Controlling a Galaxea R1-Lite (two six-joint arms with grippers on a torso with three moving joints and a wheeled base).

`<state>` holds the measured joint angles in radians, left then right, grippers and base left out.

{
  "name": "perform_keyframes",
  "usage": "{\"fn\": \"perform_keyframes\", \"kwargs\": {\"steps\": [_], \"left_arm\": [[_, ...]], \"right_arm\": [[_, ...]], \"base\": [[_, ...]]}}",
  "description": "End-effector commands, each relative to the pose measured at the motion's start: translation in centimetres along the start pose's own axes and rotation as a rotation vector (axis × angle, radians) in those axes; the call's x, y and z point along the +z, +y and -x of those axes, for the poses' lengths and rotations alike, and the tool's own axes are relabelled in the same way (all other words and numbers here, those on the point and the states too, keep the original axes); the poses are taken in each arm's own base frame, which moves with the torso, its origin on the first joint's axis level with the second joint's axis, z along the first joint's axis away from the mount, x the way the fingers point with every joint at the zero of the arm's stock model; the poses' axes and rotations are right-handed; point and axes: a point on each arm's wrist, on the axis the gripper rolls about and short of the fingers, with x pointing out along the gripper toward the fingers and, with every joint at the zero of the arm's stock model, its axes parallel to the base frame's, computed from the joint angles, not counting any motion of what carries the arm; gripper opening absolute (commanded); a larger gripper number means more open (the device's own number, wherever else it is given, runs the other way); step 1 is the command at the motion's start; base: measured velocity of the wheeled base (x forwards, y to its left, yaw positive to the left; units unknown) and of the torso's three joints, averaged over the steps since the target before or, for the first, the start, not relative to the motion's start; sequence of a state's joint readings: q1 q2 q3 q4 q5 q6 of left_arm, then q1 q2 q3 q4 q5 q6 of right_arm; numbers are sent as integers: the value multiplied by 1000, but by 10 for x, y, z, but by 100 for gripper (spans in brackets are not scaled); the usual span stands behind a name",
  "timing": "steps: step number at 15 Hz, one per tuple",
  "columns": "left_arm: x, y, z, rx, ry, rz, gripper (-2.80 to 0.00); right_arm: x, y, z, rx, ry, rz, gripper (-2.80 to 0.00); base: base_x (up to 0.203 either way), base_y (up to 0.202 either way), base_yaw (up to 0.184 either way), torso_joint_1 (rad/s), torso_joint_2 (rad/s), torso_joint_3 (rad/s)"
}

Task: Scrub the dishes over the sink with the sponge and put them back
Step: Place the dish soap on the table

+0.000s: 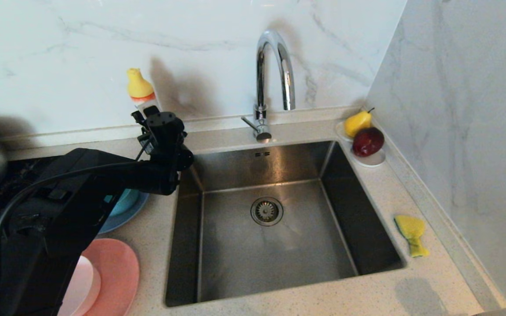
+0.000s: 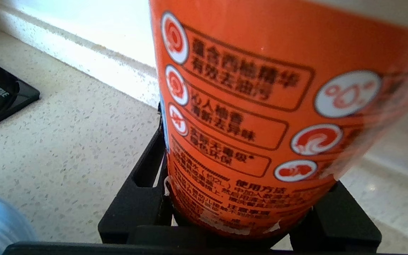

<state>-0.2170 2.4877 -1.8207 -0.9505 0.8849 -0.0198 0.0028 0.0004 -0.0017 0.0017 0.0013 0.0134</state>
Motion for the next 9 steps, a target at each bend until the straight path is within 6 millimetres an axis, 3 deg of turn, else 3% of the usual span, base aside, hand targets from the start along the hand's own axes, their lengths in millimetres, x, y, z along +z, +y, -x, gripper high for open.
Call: {"fn": "perform_keyframes", "kwargs": {"steps": [1,6,9], "left_arm": [[8,-3,-2,8,-14,25,-280],[9,-4,-2,12,-9,28,-280],[-3,-7,-1,7,3,18,-280]], "right_arm": [[0,0,0,1,0,0,-280],[0,0,0,1,0,0,-280],[0,0,0,1,0,0,-280]], "base": [[0,0,0,0,0,0],[0,0,0,0,0,0],[0,0,0,0,0,0]]}}
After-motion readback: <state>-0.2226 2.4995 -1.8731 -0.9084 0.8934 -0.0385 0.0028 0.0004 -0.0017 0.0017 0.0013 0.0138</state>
